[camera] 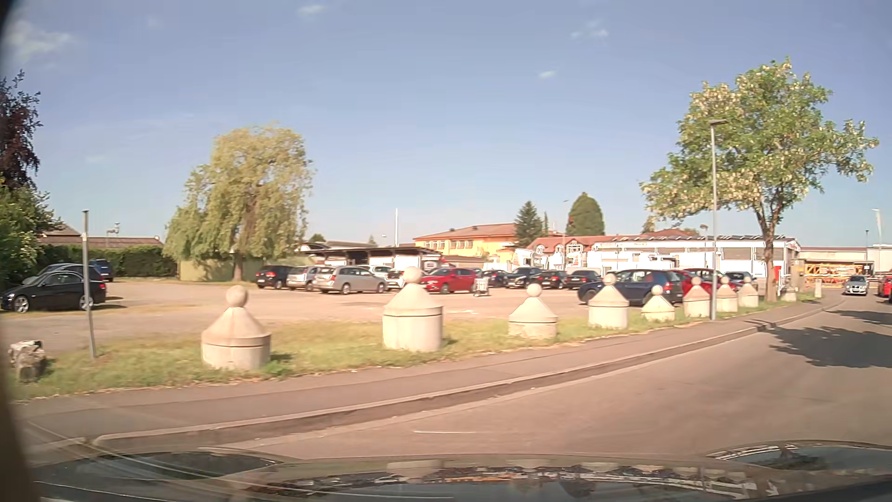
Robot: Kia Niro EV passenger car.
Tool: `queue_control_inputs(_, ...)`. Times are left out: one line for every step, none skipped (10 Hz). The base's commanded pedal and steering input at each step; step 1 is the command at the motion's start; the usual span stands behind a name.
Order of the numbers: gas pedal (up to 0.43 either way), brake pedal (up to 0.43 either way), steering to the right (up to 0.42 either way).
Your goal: Follow the waypoints while adhering to traffic rules and regulations
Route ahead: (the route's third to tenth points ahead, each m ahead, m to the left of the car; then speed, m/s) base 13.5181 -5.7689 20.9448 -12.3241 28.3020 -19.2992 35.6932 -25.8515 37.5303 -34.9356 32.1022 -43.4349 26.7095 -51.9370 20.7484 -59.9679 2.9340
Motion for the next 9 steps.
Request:
queue_control_inputs(0.098, 0.0, 0.765)
queue_control_inputs(0.11, 0.0, 0.728)
queue_control_inputs(0.118, 0.0, 0.685)
queue_control_inputs(0.13, 0.0, 0.638)
queue_control_inputs(0.13, 0.0, 0.611)
queue_control_inputs(0.13, 0.0, 0.589)
queue_control_inputs(0.13, 0.0, 0.567)
queue_control_inputs(0.13, 0.0, 0.551)
queue_control_inputs(0.13, 0.0, 0.537)
